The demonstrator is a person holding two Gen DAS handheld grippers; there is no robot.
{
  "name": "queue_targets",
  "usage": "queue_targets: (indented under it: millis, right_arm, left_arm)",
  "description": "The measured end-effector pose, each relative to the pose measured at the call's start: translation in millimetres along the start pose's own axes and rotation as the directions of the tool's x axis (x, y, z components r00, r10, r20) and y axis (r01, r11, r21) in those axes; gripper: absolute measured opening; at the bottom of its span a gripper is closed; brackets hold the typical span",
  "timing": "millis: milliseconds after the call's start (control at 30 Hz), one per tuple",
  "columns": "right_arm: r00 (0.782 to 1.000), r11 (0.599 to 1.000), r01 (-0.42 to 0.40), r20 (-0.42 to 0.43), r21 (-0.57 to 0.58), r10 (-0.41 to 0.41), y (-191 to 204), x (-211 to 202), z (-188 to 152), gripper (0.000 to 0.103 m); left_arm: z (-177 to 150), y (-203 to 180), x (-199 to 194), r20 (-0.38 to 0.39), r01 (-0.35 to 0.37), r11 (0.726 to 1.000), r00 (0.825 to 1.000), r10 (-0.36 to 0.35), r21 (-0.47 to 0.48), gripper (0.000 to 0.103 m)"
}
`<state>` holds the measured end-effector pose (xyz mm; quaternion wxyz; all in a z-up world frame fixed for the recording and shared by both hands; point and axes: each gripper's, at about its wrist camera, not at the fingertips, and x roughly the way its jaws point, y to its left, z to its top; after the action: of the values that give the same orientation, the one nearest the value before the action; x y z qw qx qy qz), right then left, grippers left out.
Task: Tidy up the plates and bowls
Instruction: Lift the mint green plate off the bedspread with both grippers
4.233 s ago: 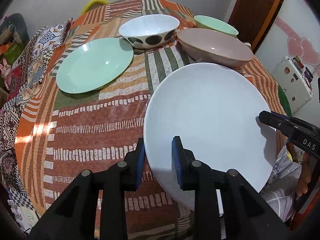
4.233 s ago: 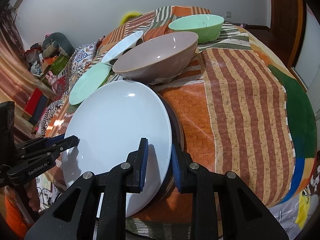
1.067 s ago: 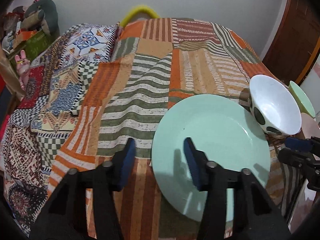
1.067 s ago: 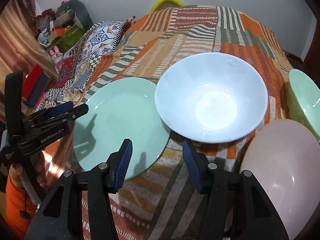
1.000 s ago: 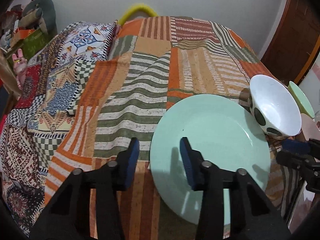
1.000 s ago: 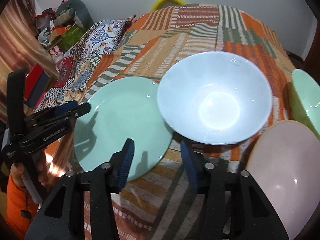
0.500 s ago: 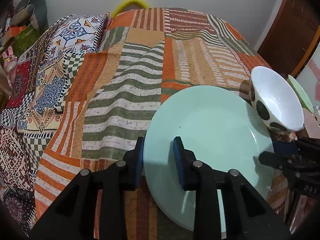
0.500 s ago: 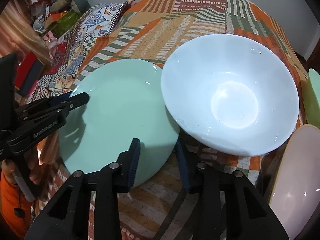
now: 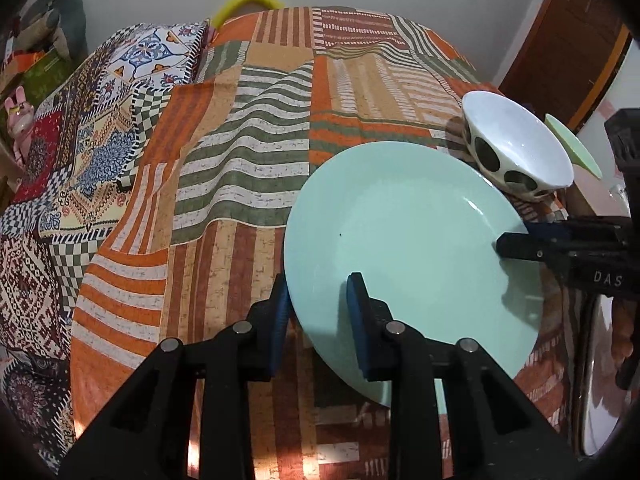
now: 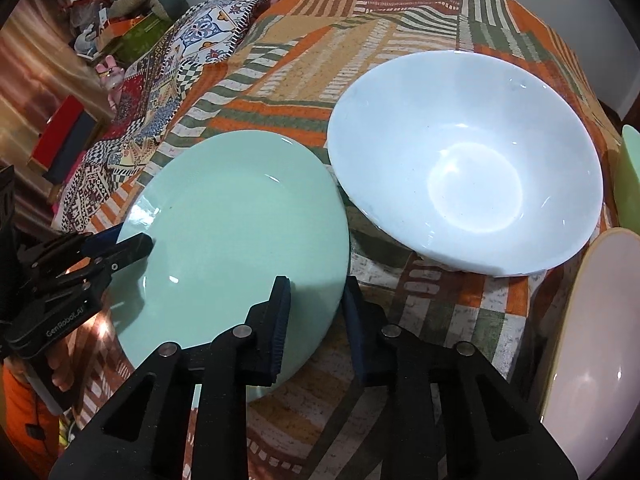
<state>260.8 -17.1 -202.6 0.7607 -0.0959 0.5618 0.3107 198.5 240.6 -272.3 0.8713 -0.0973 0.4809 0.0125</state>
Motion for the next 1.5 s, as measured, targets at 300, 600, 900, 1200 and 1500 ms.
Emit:
queue_targets:
  millis: [300, 600, 900, 1200, 1500]
  right_arm:
    - [1.0, 1.0, 0.001, 0.013, -0.002, -0.001, 4.6, -2.8, -2.3, 0.023]
    - [0.998, 0.999, -0.034, 0.048, 0.012, 0.033, 10.8, -23.2, -14.1, 0.023]
    - [0.986, 0.997, -0.071, 0.154, 0.007, 0.069, 17.7, -70.9, -25.7, 0.023]
    - [0.961, 0.997, -0.082, 0.263, -0.014, 0.083, 20.6, -119.5, -45.3, 0.023]
    - [0.939, 0.995, -0.105, 0.33, 0.002, 0.098, 4.9, -155.2, -75.8, 0.023]
  left_arm:
    - [-0.4, -0.4, -3.0, 0.008, -0.011, 0.999, 1.0, 0.011, -0.031, 0.029]
    - [-7.7, -5.9, -33.6, 0.059, -0.016, 0.999, 0.998, 0.018, -0.04, 0.029]
    - [-12.7, -22.9, -87.3, 0.135, -0.015, 0.999, 0.991, 0.02, -0.033, 0.029]
    - [-22.9, -50.6, -139.2, 0.207, -0.019, 1.0, 0.978, 0.021, -0.014, 0.029]
    - [-37.4, -86.6, -172.6, 0.241, -0.01, 1.0, 0.97, 0.004, 0.026, 0.029]
